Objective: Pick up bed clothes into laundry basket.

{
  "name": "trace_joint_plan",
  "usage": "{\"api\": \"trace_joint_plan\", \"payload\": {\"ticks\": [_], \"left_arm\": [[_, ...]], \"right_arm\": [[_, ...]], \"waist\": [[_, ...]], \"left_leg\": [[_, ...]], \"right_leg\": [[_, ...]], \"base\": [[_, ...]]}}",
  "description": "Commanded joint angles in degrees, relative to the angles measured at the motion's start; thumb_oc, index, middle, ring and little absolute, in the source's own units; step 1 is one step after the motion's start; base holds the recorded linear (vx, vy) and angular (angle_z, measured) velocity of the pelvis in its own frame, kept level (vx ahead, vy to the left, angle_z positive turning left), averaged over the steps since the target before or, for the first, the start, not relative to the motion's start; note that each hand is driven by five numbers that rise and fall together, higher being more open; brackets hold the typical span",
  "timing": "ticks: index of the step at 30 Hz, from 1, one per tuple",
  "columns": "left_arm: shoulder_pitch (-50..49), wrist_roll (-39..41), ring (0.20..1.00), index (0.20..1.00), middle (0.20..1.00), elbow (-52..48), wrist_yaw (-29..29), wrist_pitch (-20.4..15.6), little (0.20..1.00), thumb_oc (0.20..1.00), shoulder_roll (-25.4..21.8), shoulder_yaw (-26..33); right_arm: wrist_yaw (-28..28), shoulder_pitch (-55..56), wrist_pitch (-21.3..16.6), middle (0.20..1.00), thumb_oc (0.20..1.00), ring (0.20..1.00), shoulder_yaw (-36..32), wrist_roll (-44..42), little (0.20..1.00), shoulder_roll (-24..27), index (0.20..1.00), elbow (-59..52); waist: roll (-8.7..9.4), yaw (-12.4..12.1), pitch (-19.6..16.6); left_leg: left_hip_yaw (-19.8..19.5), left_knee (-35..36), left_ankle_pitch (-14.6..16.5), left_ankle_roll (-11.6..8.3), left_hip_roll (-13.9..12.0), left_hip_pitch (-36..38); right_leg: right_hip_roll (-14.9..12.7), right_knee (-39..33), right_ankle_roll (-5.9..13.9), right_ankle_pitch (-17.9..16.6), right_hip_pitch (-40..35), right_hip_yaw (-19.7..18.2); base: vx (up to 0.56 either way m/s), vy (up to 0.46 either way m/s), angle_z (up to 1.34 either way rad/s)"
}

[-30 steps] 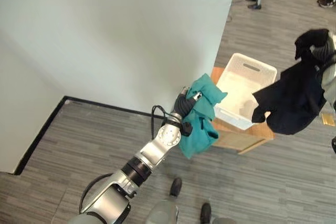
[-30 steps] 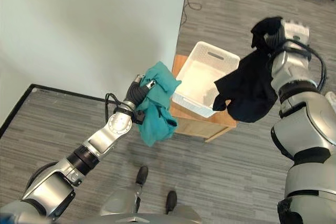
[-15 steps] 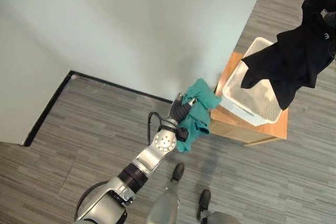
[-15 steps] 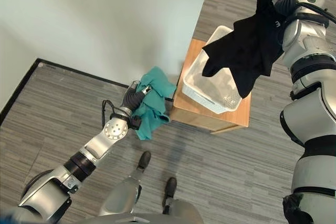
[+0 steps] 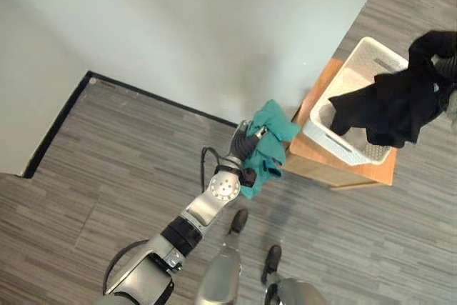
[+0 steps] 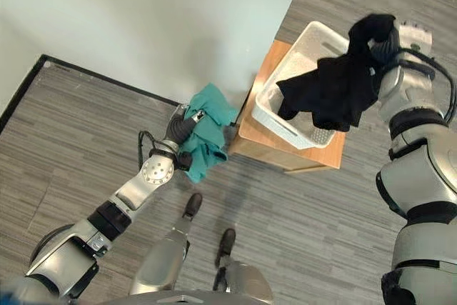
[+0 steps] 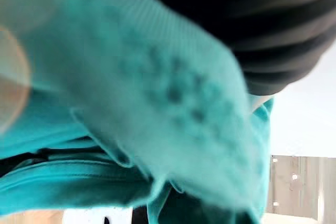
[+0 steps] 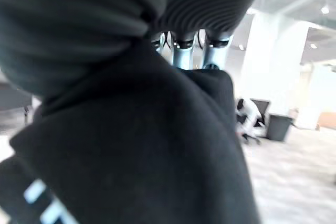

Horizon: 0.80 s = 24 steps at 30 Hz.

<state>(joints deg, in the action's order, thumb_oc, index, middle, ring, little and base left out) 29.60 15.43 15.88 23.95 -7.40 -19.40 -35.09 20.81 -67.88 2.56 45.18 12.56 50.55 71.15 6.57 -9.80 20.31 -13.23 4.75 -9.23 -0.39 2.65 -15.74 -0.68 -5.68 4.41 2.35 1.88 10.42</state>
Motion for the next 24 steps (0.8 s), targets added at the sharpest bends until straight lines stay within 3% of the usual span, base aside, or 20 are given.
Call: {"api": "trace_joint_plan", "payload": {"ticks": [1, 10, 24], "left_arm": [[4.13, -0.21, 0.2, 0.2, 0.2, -1.03, -0.03, -4.45, 0.2, 0.2, 2.24, -0.13], [2.57, 0.91, 0.2, 0.2, 0.2, -1.58, -0.71, -4.26, 0.2, 0.2, 0.87, 0.82], [1.39, 0.34, 0.2, 0.2, 0.2, -3.32, -0.82, -4.5, 0.2, 0.2, -0.85, 1.13]], "right_arm": [[2.54, -5.06, 0.93, 0.2, 0.2, 0.2, 1.26, 0.21, 0.2, 6.08, 0.2, -1.42], [2.29, -3.55, 1.34, 0.2, 0.2, 0.2, 0.43, 0.39, 0.2, 5.81, 0.2, -1.97], [5.38, -12.28, 0.24, 0.2, 0.2, 0.2, 3.18, -6.85, 0.2, 13.89, 0.2, -3.01]], "waist": [[-0.74, -0.9, 0.48], [1.13, -0.87, 2.78], [3.88, -1.09, 5.83]], "left_leg": [[-0.25, 0.25, 4.32, -3.26, -3.24, 1.18], [-0.87, 0.25, 3.16, -3.72, -3.29, -3.68], [-1.64, 0.25, 2.21, -4.33, -2.24, -10.03]], "right_leg": [[-0.61, 0.68, 2.23, -3.35, 6.12, 1.78], [-0.01, 0.68, 2.47, -4.2, 11.05, 1.75], [-0.2, 0.68, 3.67, -6.29, 17.74, 2.01]], "base": [[-0.05, 0.008, -0.15], [-0.02, 0.002, 0.01], [-0.02, 0.018, 0.03]]}}
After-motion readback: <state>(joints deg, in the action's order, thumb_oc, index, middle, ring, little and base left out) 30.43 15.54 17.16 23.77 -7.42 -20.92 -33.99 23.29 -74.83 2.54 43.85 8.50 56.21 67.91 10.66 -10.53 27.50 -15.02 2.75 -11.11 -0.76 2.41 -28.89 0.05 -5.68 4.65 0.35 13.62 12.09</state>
